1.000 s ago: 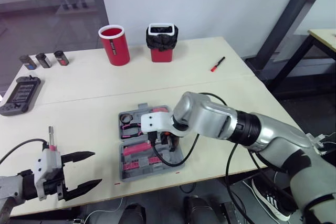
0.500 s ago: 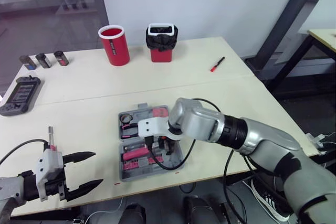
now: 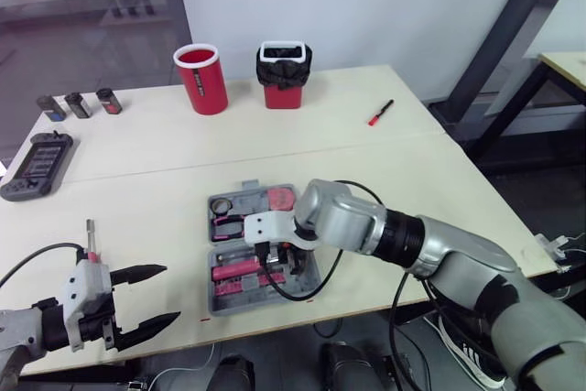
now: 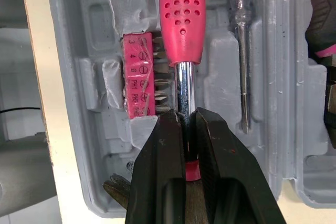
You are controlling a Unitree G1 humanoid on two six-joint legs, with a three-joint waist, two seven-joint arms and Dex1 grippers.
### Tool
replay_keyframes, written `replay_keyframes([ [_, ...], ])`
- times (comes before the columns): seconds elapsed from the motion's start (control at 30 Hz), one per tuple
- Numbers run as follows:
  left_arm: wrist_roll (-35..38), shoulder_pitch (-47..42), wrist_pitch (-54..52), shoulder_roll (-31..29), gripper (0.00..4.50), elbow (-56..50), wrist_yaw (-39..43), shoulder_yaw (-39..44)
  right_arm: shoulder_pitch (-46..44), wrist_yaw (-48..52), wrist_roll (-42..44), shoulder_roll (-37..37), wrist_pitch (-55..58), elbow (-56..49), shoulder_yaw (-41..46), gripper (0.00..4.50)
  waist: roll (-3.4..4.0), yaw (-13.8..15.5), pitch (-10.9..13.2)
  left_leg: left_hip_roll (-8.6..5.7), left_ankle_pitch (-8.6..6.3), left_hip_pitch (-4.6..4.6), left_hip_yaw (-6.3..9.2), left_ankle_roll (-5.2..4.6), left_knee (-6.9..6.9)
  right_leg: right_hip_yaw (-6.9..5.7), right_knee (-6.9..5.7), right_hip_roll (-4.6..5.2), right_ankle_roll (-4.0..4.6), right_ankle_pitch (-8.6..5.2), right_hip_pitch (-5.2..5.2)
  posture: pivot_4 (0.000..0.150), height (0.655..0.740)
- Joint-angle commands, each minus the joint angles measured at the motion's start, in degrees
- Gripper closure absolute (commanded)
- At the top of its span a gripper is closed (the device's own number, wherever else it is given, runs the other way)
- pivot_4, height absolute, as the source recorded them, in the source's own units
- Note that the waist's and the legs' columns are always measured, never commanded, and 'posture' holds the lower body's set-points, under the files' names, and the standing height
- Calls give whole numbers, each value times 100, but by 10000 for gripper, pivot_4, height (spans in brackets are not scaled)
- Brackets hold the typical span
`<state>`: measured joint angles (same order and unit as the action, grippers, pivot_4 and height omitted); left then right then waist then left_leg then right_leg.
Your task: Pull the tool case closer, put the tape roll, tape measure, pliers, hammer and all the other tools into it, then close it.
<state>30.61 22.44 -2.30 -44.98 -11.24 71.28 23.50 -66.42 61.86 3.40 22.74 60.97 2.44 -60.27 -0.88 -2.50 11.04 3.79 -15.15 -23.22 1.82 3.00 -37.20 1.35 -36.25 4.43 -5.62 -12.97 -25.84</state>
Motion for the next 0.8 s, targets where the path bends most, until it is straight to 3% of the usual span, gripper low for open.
replay_keyframes([
  [0.03, 8, 29, 23, -31, 0, -80, 15, 73, -178, 69, -128, 87, 80, -156, 184, 44739, 0, -7, 0, 0, 0, 0, 0, 0, -1, 0, 0, 0, 0, 0, 1, 1500, 7387],
  [0.8, -57, 87, 115, 9, 0, -76, -1, 43, -187, 87, -416, -367, -43, 212, 229, 44739, 0, -42, 0, 0, 0, 4, 1, 0, 0, 0, -3, -1, 1, 1, 0, 1500, 7387],
])
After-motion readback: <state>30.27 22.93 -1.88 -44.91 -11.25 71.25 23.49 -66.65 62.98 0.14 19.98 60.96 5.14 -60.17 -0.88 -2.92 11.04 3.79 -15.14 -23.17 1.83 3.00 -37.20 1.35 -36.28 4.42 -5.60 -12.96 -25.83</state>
